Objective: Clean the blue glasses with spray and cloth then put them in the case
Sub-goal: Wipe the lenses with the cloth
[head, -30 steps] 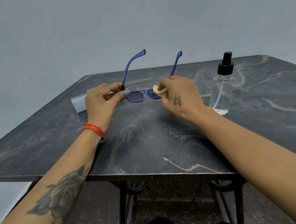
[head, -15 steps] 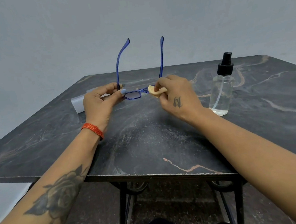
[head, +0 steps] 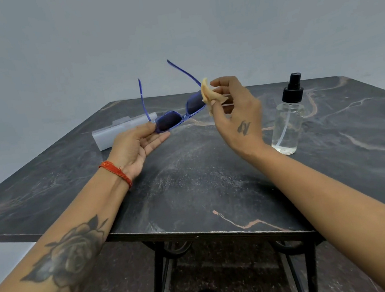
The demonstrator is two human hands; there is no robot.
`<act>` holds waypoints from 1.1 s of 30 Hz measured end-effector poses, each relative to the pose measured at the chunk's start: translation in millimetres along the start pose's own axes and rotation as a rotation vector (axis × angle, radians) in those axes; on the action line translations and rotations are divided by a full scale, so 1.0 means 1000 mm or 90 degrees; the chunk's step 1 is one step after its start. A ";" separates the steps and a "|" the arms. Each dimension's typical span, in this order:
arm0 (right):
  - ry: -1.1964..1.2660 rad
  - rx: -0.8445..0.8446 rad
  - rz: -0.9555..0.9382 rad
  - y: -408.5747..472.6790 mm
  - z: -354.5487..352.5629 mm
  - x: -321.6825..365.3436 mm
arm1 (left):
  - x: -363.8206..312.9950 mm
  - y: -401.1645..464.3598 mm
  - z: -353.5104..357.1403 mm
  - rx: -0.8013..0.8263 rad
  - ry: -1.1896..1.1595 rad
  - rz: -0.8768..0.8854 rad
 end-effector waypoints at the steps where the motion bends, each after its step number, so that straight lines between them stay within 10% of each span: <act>1: -0.017 -0.001 -0.036 -0.001 0.001 0.005 | 0.004 0.000 0.001 0.004 -0.019 -0.027; 14: -0.126 0.086 -0.265 -0.017 0.025 0.024 | 0.012 -0.010 0.007 0.012 0.008 -0.099; 33: -0.133 0.047 -0.203 -0.011 0.017 0.019 | 0.012 -0.011 0.005 0.004 0.051 -0.096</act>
Point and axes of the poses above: each hand's wrist, its own y-axis towards the middle knuckle, its own z-axis out of the palm, x = y × z, the point moved 10 cm from there along y, towards the middle knuckle, and after that the axes turned 1 degree about z, right-handed, at the moved point
